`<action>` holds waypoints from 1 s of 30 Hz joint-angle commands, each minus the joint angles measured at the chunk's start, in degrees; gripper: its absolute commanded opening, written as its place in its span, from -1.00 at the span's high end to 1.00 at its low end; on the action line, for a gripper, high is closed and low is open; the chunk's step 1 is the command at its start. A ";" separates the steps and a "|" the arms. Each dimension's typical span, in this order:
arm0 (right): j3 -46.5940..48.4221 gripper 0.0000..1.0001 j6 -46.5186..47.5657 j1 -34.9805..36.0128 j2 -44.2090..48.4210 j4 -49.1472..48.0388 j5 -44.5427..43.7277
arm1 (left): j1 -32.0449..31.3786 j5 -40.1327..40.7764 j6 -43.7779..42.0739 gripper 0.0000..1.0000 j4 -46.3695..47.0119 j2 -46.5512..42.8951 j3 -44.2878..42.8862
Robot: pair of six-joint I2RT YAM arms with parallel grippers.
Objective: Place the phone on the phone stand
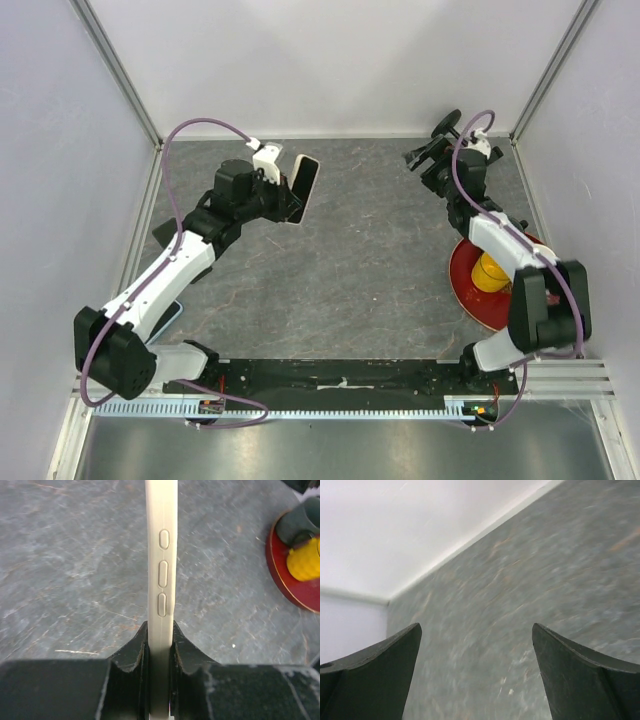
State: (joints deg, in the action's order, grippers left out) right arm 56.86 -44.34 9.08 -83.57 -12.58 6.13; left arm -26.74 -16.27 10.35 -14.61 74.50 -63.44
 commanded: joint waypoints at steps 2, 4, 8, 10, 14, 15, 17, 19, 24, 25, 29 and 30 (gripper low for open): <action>6.58 -0.96 -13.75 -3.01 -12.19 -8.34 -23.60 | 0.29 6.35 4.68 0.95 5.73 -4.89 1.04; 16.98 -0.96 -11.49 -3.89 -16.60 0.29 -29.32 | 0.29 4.32 4.59 0.95 5.65 -4.28 0.77; 25.23 -0.96 -10.77 -7.23 -24.61 6.87 -35.22 | 0.29 2.83 4.85 0.95 5.38 -3.49 0.60; 26.54 -0.96 -8.16 -8.82 -26.63 6.43 -35.66 | 0.29 1.69 5.38 0.95 5.73 -2.96 0.69; 32.25 -0.96 -1.29 -13.38 -32.08 8.00 -33.74 | 0.29 -0.86 6.35 0.95 6.35 -1.55 0.69; 34.70 -0.96 -0.15 -14.78 -33.31 8.62 -32.60 | 0.29 -1.30 6.61 0.95 6.52 -1.29 0.77; 36.91 -0.96 2.67 -15.84 -36.30 9.24 -29.69 | 0.29 -2.01 7.23 0.95 6.79 -0.41 0.95; 39.81 -0.96 4.51 -16.73 -39.02 9.15 -29.16 | 0.29 -2.88 7.67 0.95 7.05 0.12 1.04; 48.25 -0.96 10.85 -19.45 -46.32 10.65 -21.08 | 0.20 -4.03 8.37 0.95 7.23 1.61 1.21; 48.17 -0.96 10.50 -19.97 -46.77 10.21 -20.46 | 0.20 -4.29 8.55 0.95 7.32 1.96 1.21; 49.92 -0.96 11.11 -20.95 -49.85 8.53 -15.36 | -0.15 -5.96 9.34 0.95 7.84 3.46 1.21; 50.27 -0.96 11.20 -20.77 -49.85 8.71 -16.06 | -0.33 -5.96 9.34 0.95 7.93 3.98 1.30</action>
State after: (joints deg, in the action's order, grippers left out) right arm 103.07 -35.94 -11.35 -131.74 -2.92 -13.72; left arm -26.50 -19.14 17.30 -12.71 77.80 -61.45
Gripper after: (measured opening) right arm 0.982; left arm 0.194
